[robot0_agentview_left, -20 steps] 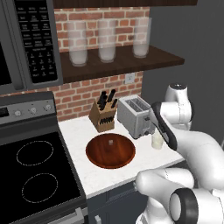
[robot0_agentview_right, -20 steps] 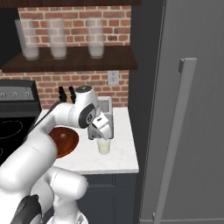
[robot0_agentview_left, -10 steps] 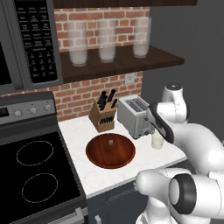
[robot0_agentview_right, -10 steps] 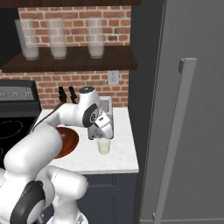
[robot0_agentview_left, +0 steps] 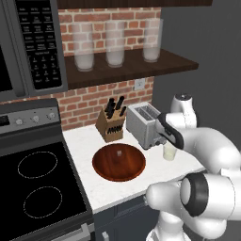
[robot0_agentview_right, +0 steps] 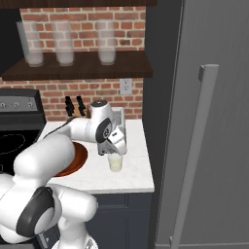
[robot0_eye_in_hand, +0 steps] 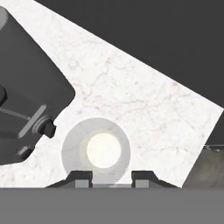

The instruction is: Grab a lemon wedge from the fridge and one ice cube from the ice bowl, and put them in the glass of lemonade.

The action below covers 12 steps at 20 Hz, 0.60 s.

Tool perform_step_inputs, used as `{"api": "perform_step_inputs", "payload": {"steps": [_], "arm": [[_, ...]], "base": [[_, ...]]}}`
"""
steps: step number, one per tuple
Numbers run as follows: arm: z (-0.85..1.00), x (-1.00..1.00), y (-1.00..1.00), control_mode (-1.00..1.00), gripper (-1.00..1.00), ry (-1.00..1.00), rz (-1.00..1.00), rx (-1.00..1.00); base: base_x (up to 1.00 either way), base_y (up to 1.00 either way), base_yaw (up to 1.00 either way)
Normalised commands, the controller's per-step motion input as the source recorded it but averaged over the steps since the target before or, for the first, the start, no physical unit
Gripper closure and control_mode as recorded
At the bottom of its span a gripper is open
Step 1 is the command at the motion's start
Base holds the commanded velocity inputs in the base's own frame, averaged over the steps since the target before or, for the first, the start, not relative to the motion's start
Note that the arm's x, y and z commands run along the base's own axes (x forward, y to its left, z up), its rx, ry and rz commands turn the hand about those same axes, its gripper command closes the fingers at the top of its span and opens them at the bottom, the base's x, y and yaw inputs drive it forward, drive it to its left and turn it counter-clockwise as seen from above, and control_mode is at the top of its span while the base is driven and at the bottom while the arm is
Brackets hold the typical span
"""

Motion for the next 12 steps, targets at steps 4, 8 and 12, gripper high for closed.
{"api": "perform_step_inputs", "payload": {"steps": [4,8,12], "arm": [[-0.14,0.12,-0.04,-1.00,1.00,0.00,0.00,0.00],[-0.07,0.07,-0.12,-1.00,1.00,0.00,0.00,0.00],[-0.10,0.07,-0.04,-1.00,1.00,0.00,0.00,0.00]], "base": [[0.00,0.00,0.00],[0.00,0.00,0.00],[0.00,0.00,0.00]]}}
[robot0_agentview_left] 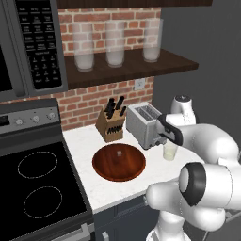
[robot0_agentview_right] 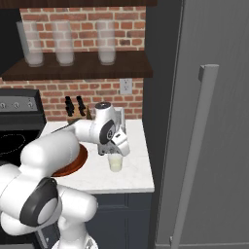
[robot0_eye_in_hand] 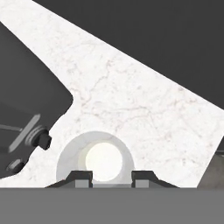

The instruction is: Grab a lemon wedge from the fridge and one ice cube from the ice bowl, and put them in the glass of lemonade.

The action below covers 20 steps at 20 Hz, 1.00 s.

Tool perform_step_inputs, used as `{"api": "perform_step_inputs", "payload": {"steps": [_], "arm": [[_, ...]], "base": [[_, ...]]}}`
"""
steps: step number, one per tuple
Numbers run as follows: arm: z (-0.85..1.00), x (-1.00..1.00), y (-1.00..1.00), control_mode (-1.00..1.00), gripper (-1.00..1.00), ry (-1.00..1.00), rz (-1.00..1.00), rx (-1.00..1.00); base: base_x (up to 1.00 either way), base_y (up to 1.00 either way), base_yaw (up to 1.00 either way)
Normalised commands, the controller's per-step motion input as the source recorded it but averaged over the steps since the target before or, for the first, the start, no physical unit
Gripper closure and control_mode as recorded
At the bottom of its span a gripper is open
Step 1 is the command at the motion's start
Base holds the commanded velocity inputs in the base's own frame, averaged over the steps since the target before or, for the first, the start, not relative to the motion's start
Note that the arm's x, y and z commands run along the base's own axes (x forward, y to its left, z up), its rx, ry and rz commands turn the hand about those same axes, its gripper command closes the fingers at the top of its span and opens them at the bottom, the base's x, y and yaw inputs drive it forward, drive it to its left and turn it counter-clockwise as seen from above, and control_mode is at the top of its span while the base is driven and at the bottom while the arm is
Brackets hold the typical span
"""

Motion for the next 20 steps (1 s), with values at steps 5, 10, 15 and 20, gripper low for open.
{"api": "perform_step_inputs", "payload": {"steps": [5,10,15,20], "arm": [[-0.17,0.08,0.00,-1.00,1.00,0.00,0.00,0.00],[-0.20,0.09,0.00,-1.00,1.00,0.00,0.00,0.00],[-0.15,0.09,0.00,-1.00,1.00,0.00,0.00,0.00],[-0.06,0.08,0.00,-1.00,1.00,0.00,-0.01,0.00]], "base": [[0.00,0.00,0.00],[0.00,0.00,0.00],[0.00,0.00,0.00],[0.00,0.00,0.00]]}}
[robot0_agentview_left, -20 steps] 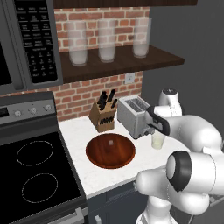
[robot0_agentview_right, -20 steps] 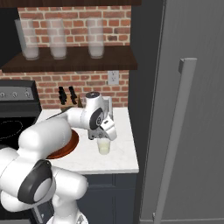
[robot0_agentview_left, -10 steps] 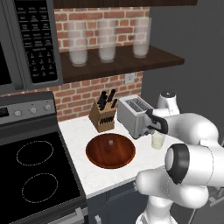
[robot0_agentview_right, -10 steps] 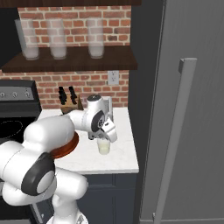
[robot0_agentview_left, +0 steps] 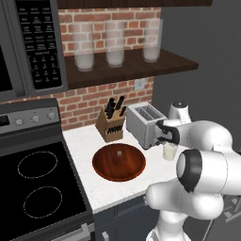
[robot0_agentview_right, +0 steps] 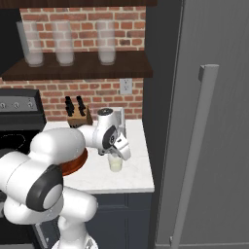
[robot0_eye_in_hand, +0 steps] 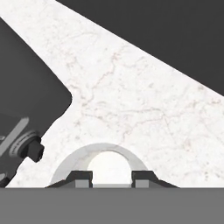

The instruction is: Grab a lemon wedge from the fridge and one ice cube from the ice bowl, and put them in the glass of lemonade.

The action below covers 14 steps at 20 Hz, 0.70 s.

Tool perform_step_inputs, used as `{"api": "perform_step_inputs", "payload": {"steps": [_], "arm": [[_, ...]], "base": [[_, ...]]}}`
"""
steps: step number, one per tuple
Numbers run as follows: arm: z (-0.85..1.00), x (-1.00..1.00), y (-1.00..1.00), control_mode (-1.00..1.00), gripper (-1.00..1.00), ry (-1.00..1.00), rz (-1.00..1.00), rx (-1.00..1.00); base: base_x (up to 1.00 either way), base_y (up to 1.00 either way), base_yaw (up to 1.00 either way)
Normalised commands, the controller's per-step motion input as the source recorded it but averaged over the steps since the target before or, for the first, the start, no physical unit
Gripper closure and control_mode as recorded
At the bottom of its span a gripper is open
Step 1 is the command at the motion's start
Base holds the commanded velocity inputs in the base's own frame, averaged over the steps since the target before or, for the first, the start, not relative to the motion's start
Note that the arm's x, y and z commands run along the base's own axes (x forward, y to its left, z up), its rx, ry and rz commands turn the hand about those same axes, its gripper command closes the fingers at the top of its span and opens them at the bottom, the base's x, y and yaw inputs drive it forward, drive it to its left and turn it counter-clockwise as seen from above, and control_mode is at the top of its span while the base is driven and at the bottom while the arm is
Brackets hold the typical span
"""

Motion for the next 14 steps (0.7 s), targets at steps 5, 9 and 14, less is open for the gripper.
{"api": "perform_step_inputs", "payload": {"steps": [5,9,14], "arm": [[-0.06,0.07,0.00,-1.00,1.00,0.00,-0.01,0.00],[-0.02,0.09,0.00,-1.00,1.00,0.00,-0.03,0.00],[0.00,0.08,0.00,-1.00,1.00,0.00,-0.05,0.00]], "base": [[0.00,0.00,0.00],[0.00,0.00,0.00],[0.00,0.00,0.00]]}}
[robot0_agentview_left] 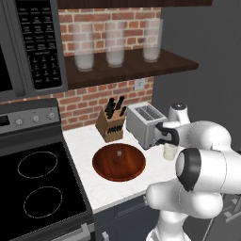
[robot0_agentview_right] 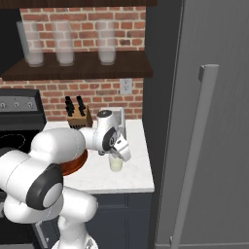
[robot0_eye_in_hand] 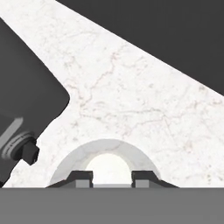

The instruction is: Grab a lemon wedge from the fridge and one ice cube from the ice bowl, and put them in the glass of lemonade.

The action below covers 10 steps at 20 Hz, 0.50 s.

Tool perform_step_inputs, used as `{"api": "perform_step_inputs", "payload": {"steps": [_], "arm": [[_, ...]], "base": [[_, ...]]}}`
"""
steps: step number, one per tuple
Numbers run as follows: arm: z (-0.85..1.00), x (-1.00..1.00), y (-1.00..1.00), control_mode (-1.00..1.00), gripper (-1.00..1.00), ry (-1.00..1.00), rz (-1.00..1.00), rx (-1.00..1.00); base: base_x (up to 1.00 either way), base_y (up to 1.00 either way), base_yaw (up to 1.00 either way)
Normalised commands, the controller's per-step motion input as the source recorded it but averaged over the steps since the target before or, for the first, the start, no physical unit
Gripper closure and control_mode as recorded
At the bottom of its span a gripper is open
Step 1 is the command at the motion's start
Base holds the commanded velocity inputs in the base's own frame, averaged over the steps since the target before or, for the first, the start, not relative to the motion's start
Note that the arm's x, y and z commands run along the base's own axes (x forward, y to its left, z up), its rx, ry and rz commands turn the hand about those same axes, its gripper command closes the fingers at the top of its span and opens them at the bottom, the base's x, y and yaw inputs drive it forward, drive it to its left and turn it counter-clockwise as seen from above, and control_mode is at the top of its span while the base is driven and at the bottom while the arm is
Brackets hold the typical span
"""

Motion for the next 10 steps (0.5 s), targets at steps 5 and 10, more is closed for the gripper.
{"api": "perform_step_inputs", "payload": {"steps": [5,10], "arm": [[0.00,0.03,0.00,-1.00,1.00,0.00,-0.06,0.00],[0.05,0.05,0.00,-1.00,1.00,0.01,-0.06,0.00]], "base": [[0.00,0.00,0.00],[0.00,0.00,0.00]]}}
